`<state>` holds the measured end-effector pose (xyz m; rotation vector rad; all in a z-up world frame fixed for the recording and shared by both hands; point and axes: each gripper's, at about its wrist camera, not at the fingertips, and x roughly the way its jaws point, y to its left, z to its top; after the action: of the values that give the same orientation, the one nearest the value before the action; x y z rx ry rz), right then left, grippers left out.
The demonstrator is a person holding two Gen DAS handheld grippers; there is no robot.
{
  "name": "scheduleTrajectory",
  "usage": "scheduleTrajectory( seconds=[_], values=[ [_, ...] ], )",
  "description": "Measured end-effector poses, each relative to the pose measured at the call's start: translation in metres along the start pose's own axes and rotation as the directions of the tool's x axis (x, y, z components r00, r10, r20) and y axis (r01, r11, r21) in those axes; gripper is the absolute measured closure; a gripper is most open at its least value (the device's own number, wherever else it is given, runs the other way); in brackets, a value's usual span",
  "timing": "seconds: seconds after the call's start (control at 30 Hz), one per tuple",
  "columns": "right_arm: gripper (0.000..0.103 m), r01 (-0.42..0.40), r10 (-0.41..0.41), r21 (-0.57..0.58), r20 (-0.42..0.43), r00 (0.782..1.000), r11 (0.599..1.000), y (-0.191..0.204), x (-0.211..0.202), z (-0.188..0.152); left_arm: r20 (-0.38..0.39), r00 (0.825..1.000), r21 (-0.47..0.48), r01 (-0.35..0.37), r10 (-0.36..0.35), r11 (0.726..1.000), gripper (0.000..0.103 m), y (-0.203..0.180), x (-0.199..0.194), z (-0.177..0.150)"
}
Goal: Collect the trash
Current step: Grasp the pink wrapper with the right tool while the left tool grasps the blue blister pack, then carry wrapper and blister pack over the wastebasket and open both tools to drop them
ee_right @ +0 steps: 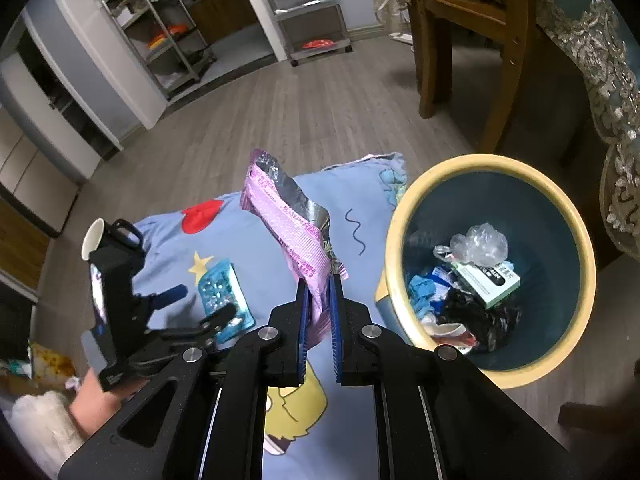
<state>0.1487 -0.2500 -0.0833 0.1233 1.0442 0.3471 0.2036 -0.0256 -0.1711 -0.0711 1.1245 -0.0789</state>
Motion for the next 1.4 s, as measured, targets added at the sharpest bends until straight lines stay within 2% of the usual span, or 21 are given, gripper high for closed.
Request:
scheduleTrajectory(
  seconds=[0.1, 0.13, 0.23, 0.33, 0.4, 0.47, 0.5, 0.63, 0.8, 0.97, 1.13, 1.27, 1.4],
  values=[
    [0.092, 0.001, -0.001, 0.016, -0.005, 1.000, 1.000, -0.002, 0.000, 0.000, -0.031, 0.998, -0.003, -0.063, 0.063, 0.998, 0.007, -0.011, 0.010, 0.008],
    [0.092, 0.000, 0.000, 0.020, -0.005, 1.000, 1.000, -0.002, 0.000, 0.000, -0.048, 0.994, -0.009, -0.099, 0.098, 0.995, 0.007, -0.014, 0.015, 0.009],
    [0.092, 0.000, 0.000, 0.025, -0.003, 1.000, 1.000, -0.004, 0.000, 0.000, -0.113, 0.983, -0.048, -0.150, 0.144, 0.987, 0.007, -0.014, 0.030, 0.009],
    [0.092, 0.004, -0.004, 0.023, -0.004, 1.000, 1.000, -0.005, 0.001, 0.000, -0.120, 0.984, -0.086, -0.146, 0.135, 0.986, 0.006, -0.010, 0.033, 0.007],
    [0.092, 0.005, -0.005, 0.024, -0.003, 1.000, 1.000, -0.006, 0.000, 0.000, -0.115, 0.984, -0.078, -0.145, 0.135, 0.986, 0.011, -0.010, 0.032, 0.006],
    [0.092, 0.008, -0.008, 0.028, -0.004, 1.000, 1.000, -0.007, 0.001, 0.000, -0.094, 0.987, -0.077, -0.139, 0.132, 0.987, 0.029, -0.009, 0.028, 0.007],
    [0.092, 0.008, -0.008, 0.033, -0.002, 1.000, 0.999, -0.008, 0.000, 0.001, -0.087, 0.988, -0.080, -0.132, 0.125, 0.988, 0.031, -0.006, 0.025, 0.005],
    [0.092, 0.013, -0.013, 0.050, 0.000, 1.000, 0.999, -0.012, 0.001, 0.001, -0.080, 0.992, -0.073, -0.101, 0.095, 0.992, 0.034, 0.001, 0.017, 0.003],
    [0.092, 0.028, -0.028, 0.061, 0.000, 1.000, 0.998, -0.017, 0.002, 0.001, -0.017, 0.995, -0.021, -0.094, 0.094, 0.995, 0.034, -0.002, -0.004, 0.006],
    [0.092, 0.048, -0.051, 0.113, 0.018, 0.999, 0.992, -0.033, -0.002, 0.003, 0.050, 0.997, 0.032, -0.058, 0.056, 0.998, 0.035, -0.015, -0.029, 0.015],
    [0.092, 0.092, -0.104, 0.232, 0.036, 0.994, 0.968, -0.076, -0.008, 0.003, 0.111, 0.993, 0.142, 0.018, -0.034, 0.990, 0.034, -0.050, -0.053, 0.024],
    [0.092, 0.140, -0.159, 0.372, 0.022, 0.987, 0.918, -0.121, -0.009, -0.004, 0.132, 0.985, 0.250, 0.076, -0.112, 0.965, 0.034, -0.089, -0.060, 0.025],
    [0.092, 0.168, -0.200, 0.480, 0.017, 0.980, 0.861, -0.152, -0.011, -0.013, 0.122, 0.971, 0.363, 0.147, -0.204, 0.920, 0.034, -0.130, -0.061, 0.030]
  ],
)
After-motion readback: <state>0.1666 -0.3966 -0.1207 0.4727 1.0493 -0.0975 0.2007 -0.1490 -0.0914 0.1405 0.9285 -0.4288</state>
